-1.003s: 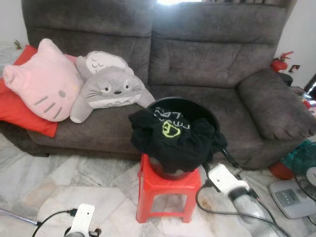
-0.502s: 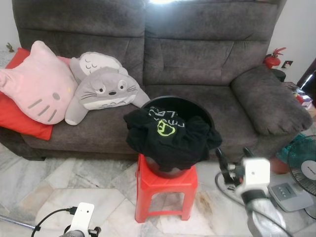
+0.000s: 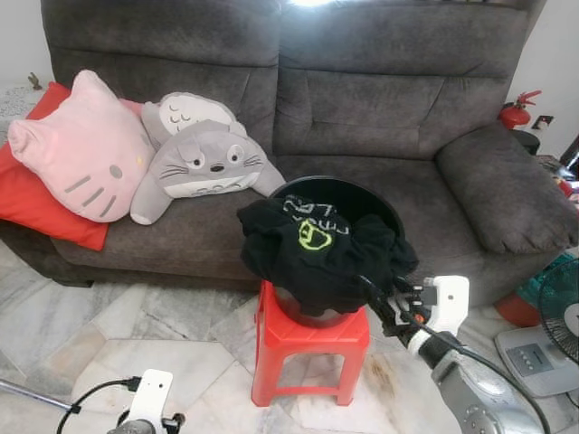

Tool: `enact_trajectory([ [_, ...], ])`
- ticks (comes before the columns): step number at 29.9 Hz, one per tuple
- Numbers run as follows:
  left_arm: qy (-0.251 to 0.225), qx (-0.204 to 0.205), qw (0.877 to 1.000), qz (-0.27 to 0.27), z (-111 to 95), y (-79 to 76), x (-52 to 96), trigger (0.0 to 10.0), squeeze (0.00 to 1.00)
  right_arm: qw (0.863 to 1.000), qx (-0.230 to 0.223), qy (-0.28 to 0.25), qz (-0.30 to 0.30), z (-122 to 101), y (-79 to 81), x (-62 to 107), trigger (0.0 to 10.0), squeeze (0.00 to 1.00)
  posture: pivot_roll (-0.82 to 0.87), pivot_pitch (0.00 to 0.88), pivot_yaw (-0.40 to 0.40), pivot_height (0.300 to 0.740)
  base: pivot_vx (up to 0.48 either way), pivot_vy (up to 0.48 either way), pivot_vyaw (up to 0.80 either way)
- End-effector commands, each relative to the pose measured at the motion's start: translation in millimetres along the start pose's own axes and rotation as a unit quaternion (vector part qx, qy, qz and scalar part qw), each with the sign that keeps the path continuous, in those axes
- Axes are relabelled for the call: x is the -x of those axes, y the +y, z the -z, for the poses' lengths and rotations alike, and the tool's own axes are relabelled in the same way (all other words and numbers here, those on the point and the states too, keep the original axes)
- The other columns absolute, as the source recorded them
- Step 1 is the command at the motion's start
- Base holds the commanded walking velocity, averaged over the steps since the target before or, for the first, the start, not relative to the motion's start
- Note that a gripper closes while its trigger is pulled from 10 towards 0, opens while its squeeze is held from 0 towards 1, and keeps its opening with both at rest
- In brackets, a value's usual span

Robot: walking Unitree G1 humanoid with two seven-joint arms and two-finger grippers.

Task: Hang hanger

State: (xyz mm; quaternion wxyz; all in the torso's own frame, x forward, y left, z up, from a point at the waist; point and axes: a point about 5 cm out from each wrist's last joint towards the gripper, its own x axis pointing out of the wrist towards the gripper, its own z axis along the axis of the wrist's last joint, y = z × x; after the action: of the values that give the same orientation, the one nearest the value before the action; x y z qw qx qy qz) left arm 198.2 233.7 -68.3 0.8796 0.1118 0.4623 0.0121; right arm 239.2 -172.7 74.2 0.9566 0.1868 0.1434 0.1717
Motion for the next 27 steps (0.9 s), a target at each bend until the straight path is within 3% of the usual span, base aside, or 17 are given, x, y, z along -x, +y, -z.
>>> enact_trajectory([
  [1, 0.01, -0.005, 1.0, 0.0, 4, -1.2, 0.2, 10.0, 0.0, 0.999, -0.036, -0.004, -0.006, -1, -0.5, 3.6, 10.0, 0.0, -0.18, 0.01, -0.043, 0.74, 0.0, 0.0, 0.0],
  [6, 0.011, -0.006, 1.0, 0.001, 4, -1.4, 0.3, 10.0, 0.0, 0.995, -0.098, -0.013, -0.01, 1, -3.9, 3.2, 10.0, 0.0, -0.18, 0.01, -0.043, 0.74, 0.0, 0.0, 0.0],
  [11, 0.01, -0.006, 1.0, 0.002, 4, -1.6, 0.3, 10.0, 0.0, 0.996, -0.085, -0.004, 0.002, 3, -11.0, 0.5, 10.0, 0.0, -0.18, 0.003, -0.043, 0.74, 0.0, 0.0, 0.0],
  [16, 0.01, -0.008, 1.0, 0.003, 5, -1.8, 0.4, 10.0, 0.0, 0.993, -0.09, -0.026, 0.076, -4, -29.5, -7.1, 10.0, 0.0, -0.18, 0.0, -0.042, 0.74, 0.0, 0.0, 0.0],
  [27, 0.011, -0.009, 1.0, 0.004, 5, -2.8, 0.4, 10.0, 0.0, 0.994, -0.083, -0.03, 0.067, -7, -28.1, -18.5, 10.0, 0.0, -0.17, 0.0, -0.047, 0.74, 0.0, 0.0, 0.0],
])
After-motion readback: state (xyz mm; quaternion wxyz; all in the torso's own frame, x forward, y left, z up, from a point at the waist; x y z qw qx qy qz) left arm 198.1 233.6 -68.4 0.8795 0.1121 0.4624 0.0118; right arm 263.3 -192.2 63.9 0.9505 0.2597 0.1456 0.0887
